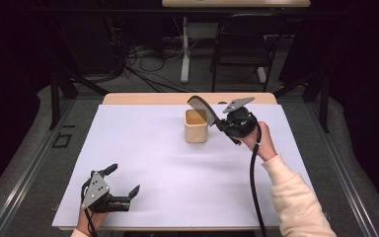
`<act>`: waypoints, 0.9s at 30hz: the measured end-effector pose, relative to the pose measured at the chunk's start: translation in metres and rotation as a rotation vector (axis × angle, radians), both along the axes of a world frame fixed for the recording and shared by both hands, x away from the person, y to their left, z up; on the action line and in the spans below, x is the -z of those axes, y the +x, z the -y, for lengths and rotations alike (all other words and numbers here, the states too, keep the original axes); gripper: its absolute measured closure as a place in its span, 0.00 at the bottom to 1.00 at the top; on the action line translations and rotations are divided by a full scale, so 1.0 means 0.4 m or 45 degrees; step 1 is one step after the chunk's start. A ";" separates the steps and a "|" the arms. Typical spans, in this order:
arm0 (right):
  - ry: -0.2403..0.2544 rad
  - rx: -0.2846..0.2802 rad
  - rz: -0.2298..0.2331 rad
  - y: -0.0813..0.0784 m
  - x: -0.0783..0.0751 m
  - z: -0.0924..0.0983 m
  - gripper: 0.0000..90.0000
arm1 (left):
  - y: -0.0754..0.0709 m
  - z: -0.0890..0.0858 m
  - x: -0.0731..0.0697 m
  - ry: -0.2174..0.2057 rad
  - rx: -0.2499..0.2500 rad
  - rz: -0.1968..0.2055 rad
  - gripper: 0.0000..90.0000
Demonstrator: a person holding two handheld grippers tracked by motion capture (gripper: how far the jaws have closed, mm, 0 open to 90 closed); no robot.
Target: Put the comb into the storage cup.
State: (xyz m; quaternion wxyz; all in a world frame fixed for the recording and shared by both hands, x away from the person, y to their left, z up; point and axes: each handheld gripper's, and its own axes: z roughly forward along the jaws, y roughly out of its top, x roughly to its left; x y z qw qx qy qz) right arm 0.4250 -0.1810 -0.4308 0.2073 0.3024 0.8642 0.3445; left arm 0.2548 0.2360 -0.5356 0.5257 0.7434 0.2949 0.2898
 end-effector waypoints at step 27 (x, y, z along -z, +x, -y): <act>-0.004 0.040 -0.006 0.038 0.009 -0.010 0.80 | -0.001 0.001 -0.001 0.004 0.004 0.000 0.00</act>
